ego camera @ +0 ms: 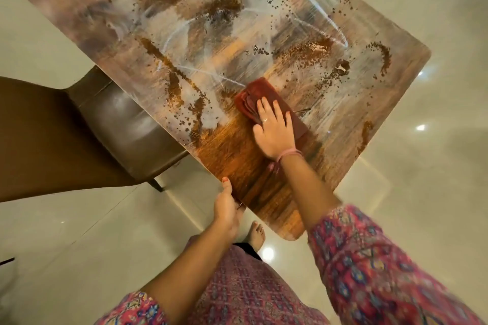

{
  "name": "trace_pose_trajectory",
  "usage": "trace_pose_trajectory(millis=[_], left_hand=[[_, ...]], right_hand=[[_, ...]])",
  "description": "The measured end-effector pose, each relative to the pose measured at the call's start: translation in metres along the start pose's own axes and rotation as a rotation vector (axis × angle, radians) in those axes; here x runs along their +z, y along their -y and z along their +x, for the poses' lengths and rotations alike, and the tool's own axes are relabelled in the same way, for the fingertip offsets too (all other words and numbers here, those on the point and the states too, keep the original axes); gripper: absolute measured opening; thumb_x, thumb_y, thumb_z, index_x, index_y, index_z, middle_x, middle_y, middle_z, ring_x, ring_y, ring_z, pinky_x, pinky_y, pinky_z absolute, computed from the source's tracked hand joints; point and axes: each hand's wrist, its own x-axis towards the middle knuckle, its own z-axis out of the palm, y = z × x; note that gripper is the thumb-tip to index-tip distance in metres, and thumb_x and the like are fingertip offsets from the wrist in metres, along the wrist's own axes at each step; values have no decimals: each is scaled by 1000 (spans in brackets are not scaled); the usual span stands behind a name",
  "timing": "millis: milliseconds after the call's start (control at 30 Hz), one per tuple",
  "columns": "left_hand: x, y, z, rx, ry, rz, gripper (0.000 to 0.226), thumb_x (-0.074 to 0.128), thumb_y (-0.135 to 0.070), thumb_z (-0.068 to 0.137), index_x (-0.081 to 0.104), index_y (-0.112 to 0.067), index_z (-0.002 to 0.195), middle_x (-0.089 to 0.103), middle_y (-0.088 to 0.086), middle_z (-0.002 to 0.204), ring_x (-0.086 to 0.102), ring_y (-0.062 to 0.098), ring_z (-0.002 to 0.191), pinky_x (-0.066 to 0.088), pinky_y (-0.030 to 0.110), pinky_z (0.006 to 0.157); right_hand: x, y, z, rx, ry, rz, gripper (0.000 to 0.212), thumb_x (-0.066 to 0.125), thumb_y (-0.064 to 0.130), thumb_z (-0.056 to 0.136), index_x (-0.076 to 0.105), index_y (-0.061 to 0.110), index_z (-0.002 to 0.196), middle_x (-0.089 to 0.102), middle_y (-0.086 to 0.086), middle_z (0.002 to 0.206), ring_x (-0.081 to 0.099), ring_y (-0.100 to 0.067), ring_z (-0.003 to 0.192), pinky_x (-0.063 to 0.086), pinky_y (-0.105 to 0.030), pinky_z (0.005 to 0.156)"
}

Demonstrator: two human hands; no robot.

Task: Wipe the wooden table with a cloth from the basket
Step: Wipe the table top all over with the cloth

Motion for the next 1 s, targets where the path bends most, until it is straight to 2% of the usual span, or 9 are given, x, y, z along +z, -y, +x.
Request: trace_pose_trajectory(millis=[200, 267, 400, 500, 567, 700, 833, 900, 1000], left_hand=[[4, 0, 4, 5, -77, 20, 29, 39, -26, 101, 63, -10, 106, 65, 11, 105, 61, 18, 87, 51, 29, 76], [7, 1, 4, 11, -64, 4, 30, 39, -34, 100, 61, -13, 103, 63, 10, 111, 62, 20, 94, 50, 31, 82], [11, 3, 2, 39, -80, 1, 46, 38, -42, 98, 46, -12, 132, 56, 7, 129, 53, 23, 120, 41, 38, 103], [17, 7, 7, 79, -176, -26, 51, 37, -46, 98, 41, -14, 137, 50, 5, 137, 48, 24, 126, 37, 40, 107], [25, 12, 15, 95, -265, -40, 56, 36, -53, 96, 40, -18, 138, 46, 3, 141, 44, 25, 129, 33, 43, 109], [48, 17, 24, 178, -497, -85, 53, 34, -52, 96, 44, -18, 136, 47, 3, 139, 45, 26, 127, 34, 42, 109], [68, 15, 29, 352, -770, 1, 48, 33, -34, 101, 32, -13, 144, 38, 8, 145, 39, 28, 132, 32, 37, 108], [78, 25, 26, 474, -875, 173, 53, 37, -25, 100, 19, -12, 149, 25, 10, 153, 28, 30, 139, 24, 39, 113], [89, 49, 20, 863, -871, 683, 60, 43, -20, 97, 16, -8, 150, 13, 12, 157, 14, 29, 145, 5, 47, 117]], right_hand=[[29, -17, -138, -390, 201, -4, 70, 27, 36, 83, 11, 31, 151, 3, 14, 158, -3, -11, 146, -5, -38, 117], [15, -52, -131, -421, 218, -15, 73, 26, 37, 79, 11, 34, 150, 2, 18, 156, -5, -7, 144, -6, -36, 116], [-25, -116, -59, -175, 111, -22, 75, 23, 39, 77, 11, 32, 150, 7, 12, 158, 1, -12, 146, 4, -45, 118], [-50, -147, 0, 188, 5, 33, 67, 25, 36, 87, 12, 24, 152, 8, 4, 160, 6, -22, 147, 5, -47, 117], [-49, -138, 16, 263, -56, -53, 63, 27, 36, 94, 10, 19, 152, 7, 0, 160, 7, -25, 147, 9, -51, 116], [-8, -98, -56, -224, 41, -91, 72, 31, 38, 83, 16, 23, 151, 12, 4, 159, 9, -22, 147, 10, -50, 116], [-2, -140, -120, -665, 161, -133, 66, 40, 42, 90, 19, 27, 151, 15, 8, 158, 11, -16, 146, 6, -40, 116], [-18, -183, -101, -741, 188, -157, 65, 37, 44, 91, 17, 29, 150, 15, 9, 158, 10, -14, 145, 7, -39, 114], [-49, -238, -47, -544, 143, -172, 66, 27, 47, 88, 14, 30, 151, 10, 10, 158, 8, -15, 146, 13, -46, 116]])
